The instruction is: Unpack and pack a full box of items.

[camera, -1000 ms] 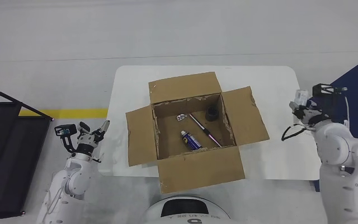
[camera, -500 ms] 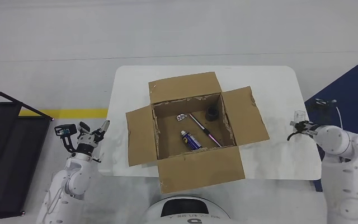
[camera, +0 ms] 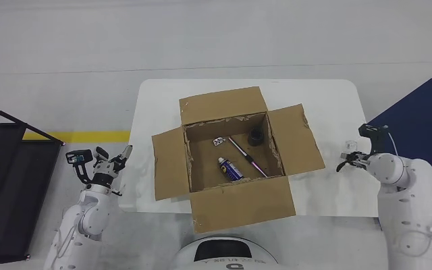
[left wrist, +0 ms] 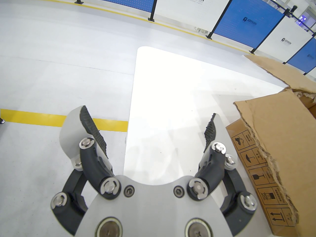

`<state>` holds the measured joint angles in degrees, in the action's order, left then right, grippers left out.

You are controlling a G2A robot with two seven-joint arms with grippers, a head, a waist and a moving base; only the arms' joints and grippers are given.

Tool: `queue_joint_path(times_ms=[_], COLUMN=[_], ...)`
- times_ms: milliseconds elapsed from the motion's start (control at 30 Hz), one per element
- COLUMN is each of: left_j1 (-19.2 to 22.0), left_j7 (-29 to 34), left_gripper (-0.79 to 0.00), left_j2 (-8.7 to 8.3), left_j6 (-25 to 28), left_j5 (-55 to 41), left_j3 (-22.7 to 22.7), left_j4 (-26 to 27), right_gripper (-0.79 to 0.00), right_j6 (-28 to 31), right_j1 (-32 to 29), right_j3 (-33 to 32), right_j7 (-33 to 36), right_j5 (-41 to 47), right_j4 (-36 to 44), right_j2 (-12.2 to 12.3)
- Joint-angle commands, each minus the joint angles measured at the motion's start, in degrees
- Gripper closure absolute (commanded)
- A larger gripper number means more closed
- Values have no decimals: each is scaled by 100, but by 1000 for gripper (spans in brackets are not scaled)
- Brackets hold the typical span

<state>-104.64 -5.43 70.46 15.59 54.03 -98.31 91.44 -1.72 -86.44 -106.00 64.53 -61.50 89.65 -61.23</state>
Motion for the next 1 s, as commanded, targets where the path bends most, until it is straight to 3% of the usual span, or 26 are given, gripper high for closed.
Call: queue_joint_path(times_ms=[0, 167, 300, 367, 800, 967], left_j1=[0, 0, 0, 0, 0, 0], left_j7=[0, 0, 0, 0, 0, 0], left_gripper=[-785, -785, -785, -785, -785, -785], left_j2=[0, 0, 0, 0, 0, 0], left_j6=[0, 0, 0, 0, 0, 0], left_j5=[0, 0, 0, 0, 0, 0], left_j3=[0, 0, 0, 0, 0, 0], left_j4=[0, 0, 0, 0, 0, 0], right_gripper=[-228, -382, -686, -736, -760, -785], right_j6=[-43, 33, 84, 101, 265, 827], right_j1=[59, 145, 167, 165, -208, -301], right_j3=[48, 154, 177, 143, -353, -591], right_j7=[18, 54, 60, 28, -231, -367], right_j5=[-69, -134, -167, -173, 497, 1544], right_j4=[-81, -197, -227, -201, 1019, 1564], right_j2=[3, 15, 26, 35, 58, 57])
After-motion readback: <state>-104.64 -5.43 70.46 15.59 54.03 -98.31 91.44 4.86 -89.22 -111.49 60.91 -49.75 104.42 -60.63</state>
